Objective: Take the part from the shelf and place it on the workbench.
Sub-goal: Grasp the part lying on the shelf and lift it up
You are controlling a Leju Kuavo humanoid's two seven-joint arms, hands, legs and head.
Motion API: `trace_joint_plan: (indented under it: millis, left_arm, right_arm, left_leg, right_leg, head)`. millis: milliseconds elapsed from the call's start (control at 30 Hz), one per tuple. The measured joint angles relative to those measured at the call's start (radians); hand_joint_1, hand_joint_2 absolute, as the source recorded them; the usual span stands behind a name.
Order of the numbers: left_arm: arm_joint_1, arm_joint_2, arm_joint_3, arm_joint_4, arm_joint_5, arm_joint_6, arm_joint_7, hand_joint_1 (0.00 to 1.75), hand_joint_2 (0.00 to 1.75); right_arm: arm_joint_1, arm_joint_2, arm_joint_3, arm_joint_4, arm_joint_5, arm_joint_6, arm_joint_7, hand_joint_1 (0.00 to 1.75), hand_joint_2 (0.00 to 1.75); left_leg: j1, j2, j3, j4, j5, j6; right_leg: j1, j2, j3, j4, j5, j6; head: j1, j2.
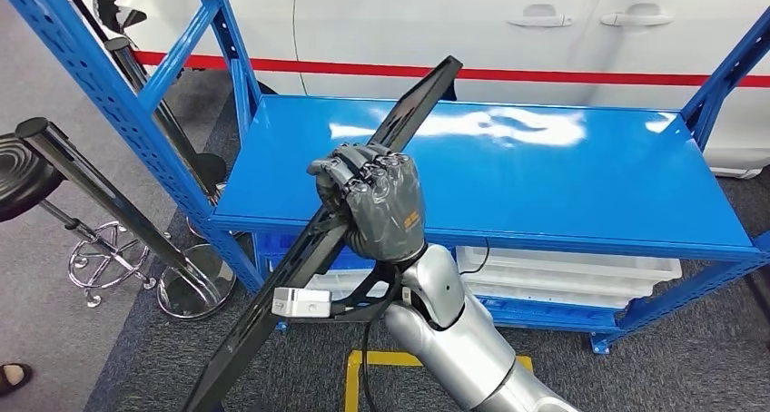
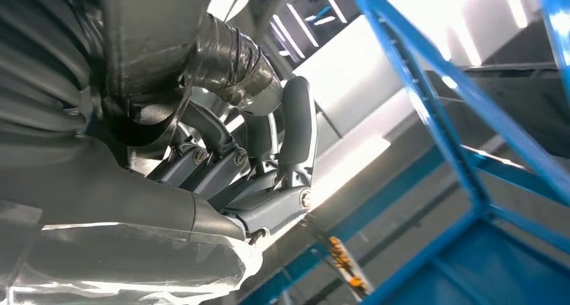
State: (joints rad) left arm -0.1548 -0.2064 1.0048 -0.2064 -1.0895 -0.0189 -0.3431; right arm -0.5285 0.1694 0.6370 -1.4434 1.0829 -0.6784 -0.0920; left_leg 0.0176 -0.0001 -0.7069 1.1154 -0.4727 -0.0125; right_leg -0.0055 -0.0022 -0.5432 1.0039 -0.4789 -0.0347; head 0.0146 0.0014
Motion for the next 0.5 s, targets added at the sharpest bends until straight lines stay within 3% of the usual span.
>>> trace_joint_plan:
  millis: [67,100,133,200,267,300,333,400,433,500]
  left_arm:
    - [-0.002,0.000,-0.003,0.000,-0.002,0.001,0.003,0.00,1.75]
    - [-0.002,0.000,-0.003,0.000,-0.003,0.002,0.004,0.00,1.75]
    - [-0.002,0.000,-0.004,0.000,-0.004,0.002,0.005,0.00,1.75]
    - [-0.004,0.000,-0.004,0.000,-0.004,0.002,0.006,0.00,1.75]
    - [-0.008,0.000,-0.005,0.000,-0.004,0.002,0.006,0.00,1.75]
    - [-0.009,0.001,-0.006,0.000,-0.004,0.002,0.006,0.00,1.75]
    - [-0.010,0.001,-0.007,0.000,-0.004,0.002,0.006,0.00,1.75]
    - [-0.010,0.000,-0.009,0.000,-0.004,0.001,0.006,0.00,1.75]
    - [-0.010,0.000,-0.009,0.000,-0.004,0.001,0.006,0.00,1.75]
    - [-0.012,0.000,-0.011,0.000,-0.003,-0.001,0.005,0.00,1.75]
  right_arm:
    - [-0.003,0.000,-0.018,0.020,-0.004,-0.001,-0.010,1.75,1.75]
    - [-0.003,0.000,-0.026,0.029,-0.004,-0.001,-0.013,1.75,1.75]
    - [-0.003,0.000,-0.032,0.036,-0.004,-0.001,-0.015,1.75,1.75]
    - [-0.004,0.000,-0.043,0.046,-0.004,-0.001,-0.016,1.75,1.75]
    - [-0.005,0.001,-0.052,0.051,-0.003,-0.002,-0.016,1.75,1.75]
    - [-0.005,0.001,-0.057,0.053,-0.001,-0.002,-0.016,1.75,1.75]
    - [-0.006,0.002,-0.062,0.055,0.001,-0.002,-0.016,1.75,1.75]
    - [-0.007,0.003,-0.072,0.061,0.006,-0.002,-0.016,1.75,1.75]
    - [-0.007,0.003,-0.078,0.063,0.007,-0.002,-0.016,1.75,1.75]
    - [-0.006,0.003,-0.090,0.069,0.008,-0.002,-0.016,1.75,1.75]
  left_leg:
    - [0.002,0.000,-0.031,0.130,-0.081,-0.007]
    - [0.002,0.000,-0.032,0.174,-0.092,-0.009]
    - [0.002,0.000,-0.018,0.184,-0.080,-0.010]
    - [0.002,0.000,0.062,0.099,-0.034,-0.005]
    - [-0.001,-0.001,0.161,-0.039,-0.028,0.004]
    - [-0.004,-0.002,0.188,-0.083,-0.035,0.009]
    - [-0.008,-0.003,0.198,-0.103,-0.042,0.013]
    - [-0.008,-0.001,0.190,-0.113,-0.027,0.026]
    - [-0.006,0.001,0.184,-0.117,-0.017,0.034]
    - [-0.002,0.006,0.164,-0.124,0.008,0.050]
  right_leg:
    - [0.001,-0.001,-0.028,0.002,0.021,-0.004]
    - [0.002,-0.002,-0.043,0.004,0.030,-0.003]
    - [0.002,-0.002,-0.057,0.008,0.039,-0.002]
    - [0.002,-0.002,-0.082,0.018,0.052,0.003]
    - [0.004,-0.002,-0.100,0.027,0.062,0.013]
    - [0.004,-0.002,-0.104,0.029,0.068,0.019]
    - [0.004,-0.003,-0.106,0.029,0.075,0.025]
    - [0.002,-0.002,-0.109,0.027,0.084,0.039]
    - [0.001,0.000,-0.115,0.035,0.071,0.045]
    - [0.000,0.002,-0.140,0.106,-0.009,0.053]
  head:
    - [0.000,0.000]
    - [0.000,0.000]
    - [0.000,0.000]
    - [0.000,0.000]
    - [0.000,0.000]
    - [0.000,0.000]
    - [0.000,0.000]
    - [0.000,0.000]
    - [0.000,0.000]
    - [0.001,0.000]
